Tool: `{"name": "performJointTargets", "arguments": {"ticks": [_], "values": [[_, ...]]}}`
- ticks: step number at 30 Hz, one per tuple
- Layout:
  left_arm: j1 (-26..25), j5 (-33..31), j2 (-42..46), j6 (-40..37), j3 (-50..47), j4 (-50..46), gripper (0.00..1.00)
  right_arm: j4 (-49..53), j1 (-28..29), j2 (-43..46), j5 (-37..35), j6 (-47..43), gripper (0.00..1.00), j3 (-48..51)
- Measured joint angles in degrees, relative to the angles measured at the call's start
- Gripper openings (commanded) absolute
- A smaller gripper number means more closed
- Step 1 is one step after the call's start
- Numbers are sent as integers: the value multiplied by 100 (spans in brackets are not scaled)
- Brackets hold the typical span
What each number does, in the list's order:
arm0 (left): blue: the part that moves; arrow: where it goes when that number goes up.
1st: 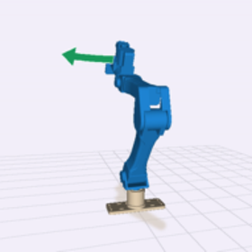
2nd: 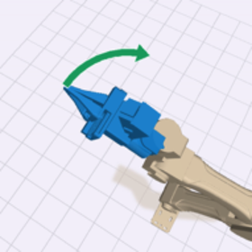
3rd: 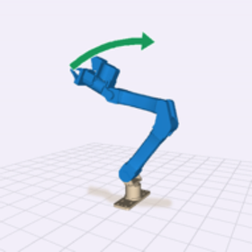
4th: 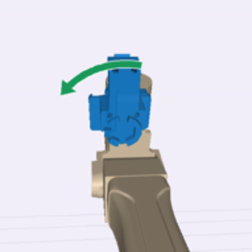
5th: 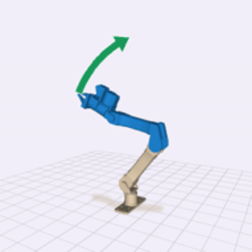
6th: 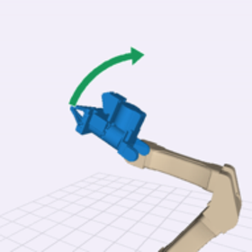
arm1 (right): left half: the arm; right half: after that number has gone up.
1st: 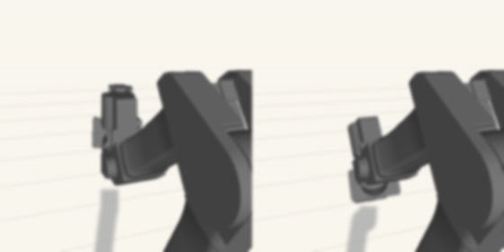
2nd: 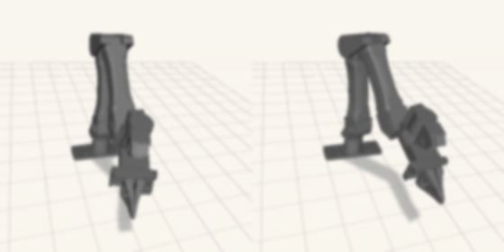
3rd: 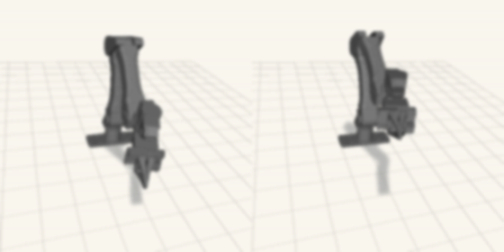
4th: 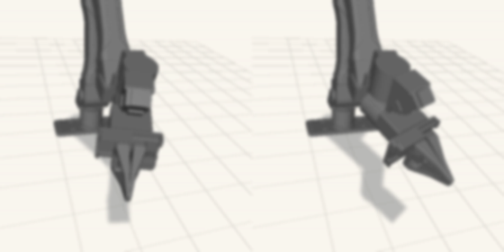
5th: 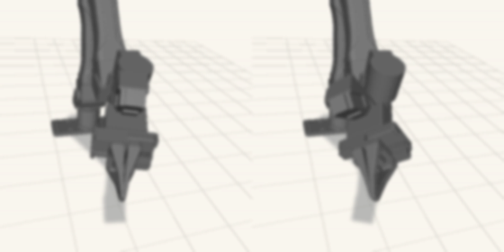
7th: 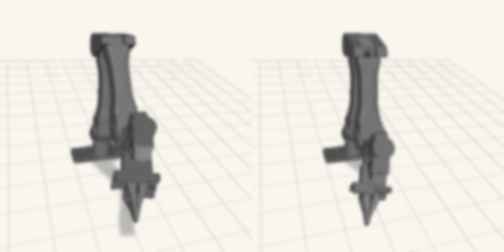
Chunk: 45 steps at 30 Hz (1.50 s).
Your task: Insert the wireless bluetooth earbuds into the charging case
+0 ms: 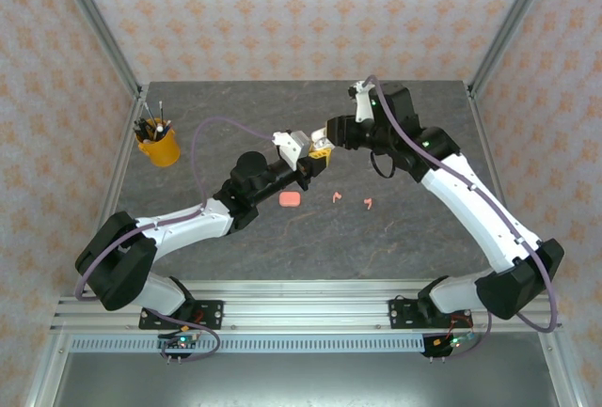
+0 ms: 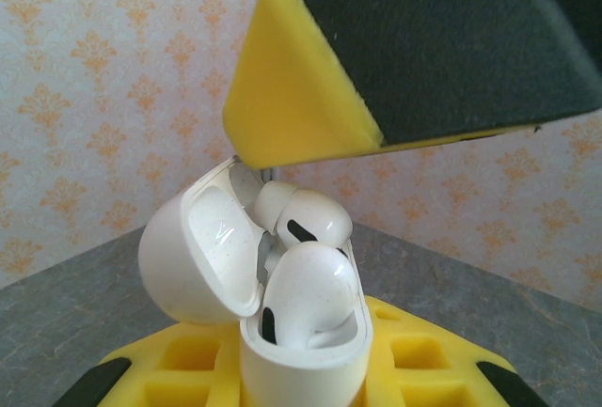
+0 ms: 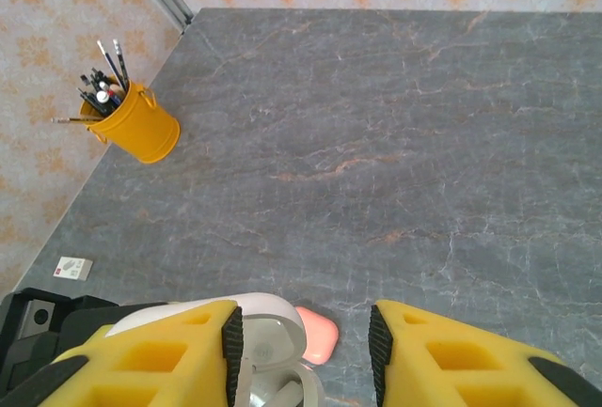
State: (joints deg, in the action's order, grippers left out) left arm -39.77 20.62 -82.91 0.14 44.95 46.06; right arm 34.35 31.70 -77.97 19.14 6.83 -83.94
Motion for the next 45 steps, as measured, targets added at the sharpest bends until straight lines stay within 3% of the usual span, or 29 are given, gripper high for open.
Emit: {"name": "performJointTargets", "arguments": {"ticks": [11, 21, 32, 38, 45], "values": [[0, 2, -13, 0, 2, 0, 0, 177, 0, -31, 140, -50, 42, -20], [0, 2, -13, 2, 0, 2, 0, 251, 0, 52, -221, -105, 49, -22], [0, 24, -13, 2, 0, 2, 0, 256, 0, 192, -437, -33, 49, -98], [0, 122, -13, 0, 0, 2, 0, 490, 0, -317, -632, -20, 49, -1185], [0, 240, -13, -13, 0, 0, 0, 1482, -15, -1829, -664, -92, 47, -3270]]}}
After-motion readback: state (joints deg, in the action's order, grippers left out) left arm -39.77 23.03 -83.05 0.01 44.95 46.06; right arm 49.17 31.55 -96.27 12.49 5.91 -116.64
